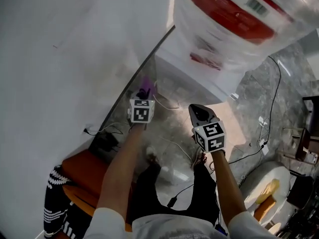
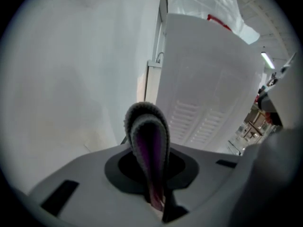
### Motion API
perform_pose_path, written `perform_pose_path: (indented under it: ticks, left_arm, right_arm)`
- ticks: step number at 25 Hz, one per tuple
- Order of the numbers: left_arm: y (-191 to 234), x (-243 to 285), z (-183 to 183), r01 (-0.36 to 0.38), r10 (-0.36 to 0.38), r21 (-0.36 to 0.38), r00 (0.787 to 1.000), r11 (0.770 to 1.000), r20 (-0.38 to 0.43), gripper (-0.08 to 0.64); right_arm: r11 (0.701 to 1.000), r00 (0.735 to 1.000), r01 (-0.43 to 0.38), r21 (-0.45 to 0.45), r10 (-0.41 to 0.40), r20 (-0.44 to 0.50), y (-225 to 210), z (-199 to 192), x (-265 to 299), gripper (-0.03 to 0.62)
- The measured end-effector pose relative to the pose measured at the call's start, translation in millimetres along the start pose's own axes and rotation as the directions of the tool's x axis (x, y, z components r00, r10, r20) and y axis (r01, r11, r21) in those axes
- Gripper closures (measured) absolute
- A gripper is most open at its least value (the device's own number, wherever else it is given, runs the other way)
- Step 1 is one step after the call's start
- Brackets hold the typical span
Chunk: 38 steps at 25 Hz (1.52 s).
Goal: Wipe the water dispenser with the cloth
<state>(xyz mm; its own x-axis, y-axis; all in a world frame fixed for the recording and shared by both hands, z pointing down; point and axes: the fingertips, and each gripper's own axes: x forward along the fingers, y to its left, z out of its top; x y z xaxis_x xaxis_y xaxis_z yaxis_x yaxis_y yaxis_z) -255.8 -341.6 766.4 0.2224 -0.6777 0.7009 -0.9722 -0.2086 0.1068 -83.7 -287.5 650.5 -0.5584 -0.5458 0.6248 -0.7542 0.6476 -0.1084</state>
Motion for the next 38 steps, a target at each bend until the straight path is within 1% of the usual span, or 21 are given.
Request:
perform_pose_path:
  ticks: [2, 6, 11, 13, 17, 19, 22, 25, 32, 38]
  left_arm:
    - [-3, 23, -4, 0.004, -0.004, -0.003, 1.000, 1.000, -0.003, 0.506]
    - [-13, 61, 0, 0.007, -0.008, 0.041, 1.000, 0.999, 0.024, 0.506]
    - [-30, 77, 10, 0.007, -0.013, 0.067, 0.997, 0.998, 0.080, 0.506]
    - [-42, 76, 8, 0.010, -0.016, 0.081, 0.997, 0.997, 0.081, 0.506]
    - [-84, 62, 7, 0.091, -0.101, 0.152, 0.993, 0.984, 0.062, 0.506]
    - [-106, 57, 8, 0.115, -0.129, 0.175, 0.989, 0.978, 0.069, 0.506]
    - [-130, 49, 5, 0.127, -0.136, 0.145, 0.989, 0.981, 0.057, 0.506]
    - [-153, 43, 1, 0.142, -0.149, 0.127, 0.987, 0.982, 0.051, 0.506]
    - [-218, 36, -14, 0.209, -0.215, 0.143, 0.976, 0.967, 0.027, 0.506]
    - [-263, 33, -26, 0.275, -0.281, 0.173, 0.960, 0.946, 0.007, 0.506]
  right_arm:
    - [1.000, 1.000, 0.015, 0.004, -0.015, -0.007, -11, -15, 2, 0.583]
    - [0.999, 0.999, 0.042, 0.020, -0.042, -0.010, -30, -36, -1, 0.583]
    - [0.996, 0.997, 0.074, 0.056, -0.074, -0.007, -50, -62, -9, 0.584]
    - [0.994, 0.996, 0.084, 0.072, -0.084, -0.009, -54, -68, -14, 0.584]
    - [0.990, 0.996, 0.088, 0.106, -0.090, 0.012, -57, -68, -31, 0.584]
    - [0.988, 0.995, 0.095, 0.125, -0.099, 0.022, -61, -65, -43, 0.583]
    - [0.986, 0.994, 0.108, 0.130, -0.112, 0.021, -67, -66, -61, 0.584]
    - [0.987, 0.992, 0.123, 0.104, -0.124, 0.005, -76, -74, -80, 0.584]
    - [0.979, 0.986, 0.169, 0.113, -0.168, -0.013, -94, -94, -119, 0.583]
    - [0.971, 0.981, 0.196, 0.137, -0.195, -0.025, -99, -108, -142, 0.584]
